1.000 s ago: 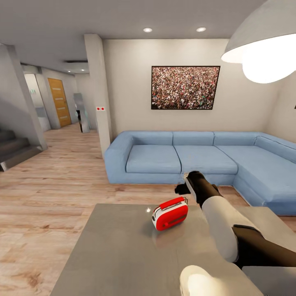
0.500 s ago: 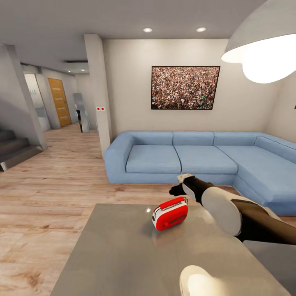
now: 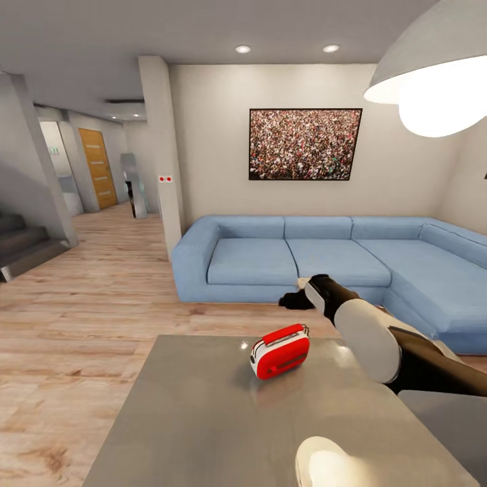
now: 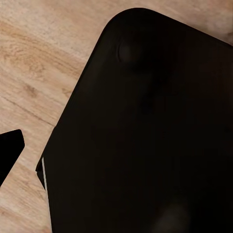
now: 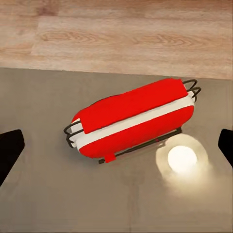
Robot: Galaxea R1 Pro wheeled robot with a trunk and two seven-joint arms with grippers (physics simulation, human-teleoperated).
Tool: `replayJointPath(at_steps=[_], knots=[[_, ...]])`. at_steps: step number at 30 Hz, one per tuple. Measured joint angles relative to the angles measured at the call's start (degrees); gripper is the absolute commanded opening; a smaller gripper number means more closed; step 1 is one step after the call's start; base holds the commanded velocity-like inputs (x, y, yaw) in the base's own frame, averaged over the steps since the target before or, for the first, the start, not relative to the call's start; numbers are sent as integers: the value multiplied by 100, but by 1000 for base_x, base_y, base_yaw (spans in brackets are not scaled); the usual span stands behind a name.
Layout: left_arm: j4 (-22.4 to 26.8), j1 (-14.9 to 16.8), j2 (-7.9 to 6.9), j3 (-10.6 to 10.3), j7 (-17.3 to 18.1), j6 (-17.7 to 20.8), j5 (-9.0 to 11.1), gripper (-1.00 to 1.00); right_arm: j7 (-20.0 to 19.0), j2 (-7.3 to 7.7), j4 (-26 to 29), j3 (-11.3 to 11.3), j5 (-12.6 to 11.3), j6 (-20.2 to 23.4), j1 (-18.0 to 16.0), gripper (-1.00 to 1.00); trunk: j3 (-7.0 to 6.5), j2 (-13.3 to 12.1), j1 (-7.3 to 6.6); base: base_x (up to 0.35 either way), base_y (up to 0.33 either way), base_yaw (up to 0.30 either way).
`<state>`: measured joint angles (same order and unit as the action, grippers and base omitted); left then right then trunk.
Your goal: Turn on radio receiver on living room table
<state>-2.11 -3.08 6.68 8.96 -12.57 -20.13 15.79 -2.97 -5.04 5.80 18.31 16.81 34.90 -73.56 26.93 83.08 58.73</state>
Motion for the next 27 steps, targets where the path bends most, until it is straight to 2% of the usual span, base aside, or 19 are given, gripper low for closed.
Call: replayJointPath(at_steps=[4, 8, 12, 18, 20, 22, 25, 27], knots=[[3, 0, 0, 1, 0, -16, 9, 100, 127, 27, 11, 155, -84, 26, 0, 100, 0, 0, 0, 0, 0, 0], [7, 0, 45, 14, 3, -25, 21, 100, 842, 114, 5, 237, -127, -5, 0, 100, 0, 0, 0, 0, 0, 0], [8, 0, 56, 1, 8, -26, 21, 100, 1271, 162, 8, 293, -142, -30, 0, 100, 0, 0, 0, 0, 0, 0], [49, 0, 0, -29, 3, -42, -18, 100, 1491, 192, 8, 404, -150, -173, 0, 100, 0, 0, 0, 0, 0, 0], [926, 4, -313, -27, -18, -38, -21, 100, 1513, 195, 8, 428, -149, -207, 0, 100, -1, 0, 0, 0, 0, 0], [1593, 3, -610, -13, -7, -23, 1, 100, 1508, 196, 8, 433, -145, -220, 0, 100, -1, 0, 0, 0, 0, 0], [2092, 1, -854, -12, 6, -52, 16, 100, 1504, 198, 8, 435, -143, -226, 0, 100, 0, 0, 0, 0, 0, 0], [2355, 1, -906, -19, 2, -78, -1, 100, 1502, 199, 8, 436, -143, -227, 0, 100, 0, 0, 0, 0, 0, 0]])
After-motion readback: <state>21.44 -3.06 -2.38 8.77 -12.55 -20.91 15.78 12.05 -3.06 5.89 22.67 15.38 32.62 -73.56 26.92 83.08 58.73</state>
